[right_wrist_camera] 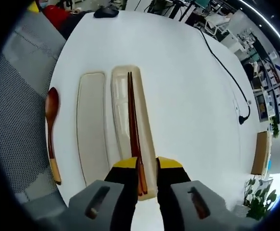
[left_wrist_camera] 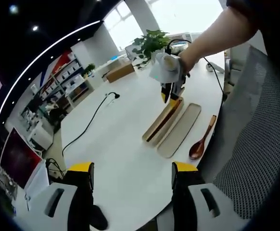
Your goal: Arrange the utensils inside the cutlery case until each visible utensil rests in its matching compartment.
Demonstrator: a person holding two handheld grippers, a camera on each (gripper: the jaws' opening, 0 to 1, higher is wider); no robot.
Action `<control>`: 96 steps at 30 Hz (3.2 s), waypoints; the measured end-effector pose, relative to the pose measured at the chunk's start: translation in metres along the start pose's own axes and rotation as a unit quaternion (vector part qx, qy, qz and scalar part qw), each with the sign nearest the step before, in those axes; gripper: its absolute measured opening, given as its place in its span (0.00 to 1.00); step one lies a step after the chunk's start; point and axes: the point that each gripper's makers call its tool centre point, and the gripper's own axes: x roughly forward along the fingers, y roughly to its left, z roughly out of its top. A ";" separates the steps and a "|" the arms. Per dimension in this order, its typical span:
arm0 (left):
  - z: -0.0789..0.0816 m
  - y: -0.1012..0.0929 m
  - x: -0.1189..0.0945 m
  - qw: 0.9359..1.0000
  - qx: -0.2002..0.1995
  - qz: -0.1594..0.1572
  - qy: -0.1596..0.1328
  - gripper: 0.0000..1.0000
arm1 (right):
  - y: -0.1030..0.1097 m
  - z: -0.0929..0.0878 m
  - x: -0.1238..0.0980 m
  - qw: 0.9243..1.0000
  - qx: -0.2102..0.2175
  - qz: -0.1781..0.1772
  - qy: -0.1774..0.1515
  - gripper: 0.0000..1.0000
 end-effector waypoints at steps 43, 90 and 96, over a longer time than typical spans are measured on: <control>0.003 -0.001 -0.001 1.000 0.014 0.002 -0.004 0.67 | 0.106 -0.027 -0.020 0.992 0.065 0.101 -0.039 0.13; 0.000 0.000 -0.001 1.000 0.018 0.006 0.003 0.67 | 0.183 0.009 -0.004 0.981 -0.020 0.190 -0.038 0.12; 0.000 0.000 -0.001 1.000 0.018 0.006 0.004 0.67 | 0.185 0.012 -0.001 0.981 -0.029 0.188 -0.037 0.12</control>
